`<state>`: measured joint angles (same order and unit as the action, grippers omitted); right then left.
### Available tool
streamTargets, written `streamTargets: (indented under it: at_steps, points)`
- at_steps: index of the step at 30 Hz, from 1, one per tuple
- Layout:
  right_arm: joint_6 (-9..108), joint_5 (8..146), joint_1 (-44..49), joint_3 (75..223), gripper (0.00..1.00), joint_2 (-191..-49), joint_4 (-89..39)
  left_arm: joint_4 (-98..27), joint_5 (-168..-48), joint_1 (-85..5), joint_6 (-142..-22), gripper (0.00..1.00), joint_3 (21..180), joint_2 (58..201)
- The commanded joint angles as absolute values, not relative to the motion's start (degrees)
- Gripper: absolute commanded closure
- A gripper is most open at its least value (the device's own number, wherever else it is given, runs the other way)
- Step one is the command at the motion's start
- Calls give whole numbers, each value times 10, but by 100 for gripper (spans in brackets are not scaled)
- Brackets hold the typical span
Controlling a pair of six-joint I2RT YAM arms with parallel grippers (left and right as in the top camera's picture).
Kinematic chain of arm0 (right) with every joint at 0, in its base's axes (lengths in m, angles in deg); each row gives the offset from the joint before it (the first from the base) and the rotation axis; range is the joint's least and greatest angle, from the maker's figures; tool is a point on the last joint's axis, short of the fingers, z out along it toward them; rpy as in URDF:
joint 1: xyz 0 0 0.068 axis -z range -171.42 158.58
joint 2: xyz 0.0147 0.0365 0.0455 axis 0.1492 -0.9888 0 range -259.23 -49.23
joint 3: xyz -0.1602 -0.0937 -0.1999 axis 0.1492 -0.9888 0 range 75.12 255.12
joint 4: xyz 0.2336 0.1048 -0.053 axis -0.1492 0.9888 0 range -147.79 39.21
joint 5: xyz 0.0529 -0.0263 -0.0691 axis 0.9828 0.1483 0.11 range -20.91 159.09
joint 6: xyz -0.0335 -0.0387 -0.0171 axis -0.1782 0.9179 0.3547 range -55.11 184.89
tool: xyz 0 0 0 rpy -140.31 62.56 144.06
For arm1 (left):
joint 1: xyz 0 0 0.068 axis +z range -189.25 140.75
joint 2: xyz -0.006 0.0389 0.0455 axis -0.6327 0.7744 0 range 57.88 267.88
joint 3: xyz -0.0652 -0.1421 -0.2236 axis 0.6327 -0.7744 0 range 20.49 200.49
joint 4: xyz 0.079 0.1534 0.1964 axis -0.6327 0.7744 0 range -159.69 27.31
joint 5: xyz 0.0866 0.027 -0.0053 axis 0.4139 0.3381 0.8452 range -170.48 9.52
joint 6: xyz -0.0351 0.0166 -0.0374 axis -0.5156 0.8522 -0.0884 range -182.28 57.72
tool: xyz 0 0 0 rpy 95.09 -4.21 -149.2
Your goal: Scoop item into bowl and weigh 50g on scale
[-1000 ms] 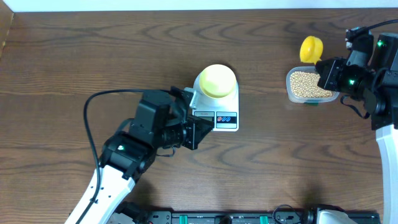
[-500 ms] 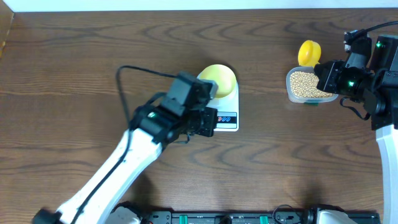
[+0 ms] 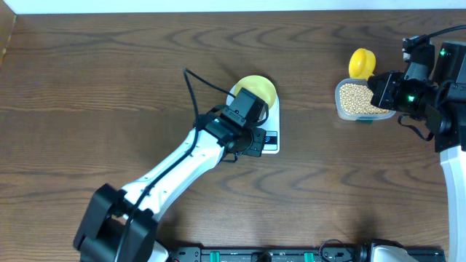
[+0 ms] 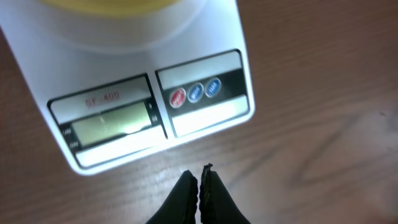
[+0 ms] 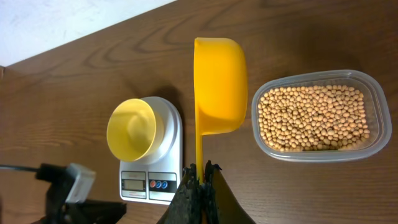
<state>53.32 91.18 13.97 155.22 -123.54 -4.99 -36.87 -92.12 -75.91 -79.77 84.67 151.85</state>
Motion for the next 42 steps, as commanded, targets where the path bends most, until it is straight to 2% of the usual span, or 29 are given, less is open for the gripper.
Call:
streamTargets:
  at_steps: [1, 9, 15, 30, 42]
  points:
    - [529, 911, 142, 1559, 99, -1231, -53, -390, -898, -760, -786, 93, 836, 1549]
    - [529, 908, 142, 1559, 99, -1231, -54, -457, -898, -760, -786, 93, 835, 1606]
    - [529, 902, 142, 1559, 99, -1231, -54, -461, -861, -759, -784, 93, 833, 1607]
    - [529, 902, 142, 1559, 99, -1231, -57, -545, -865, -764, -785, 93, 806, 1609]
    - [529, 902, 142, 1559, 99, -1231, -55, -539, -861, -763, -784, 93, 806, 1617]
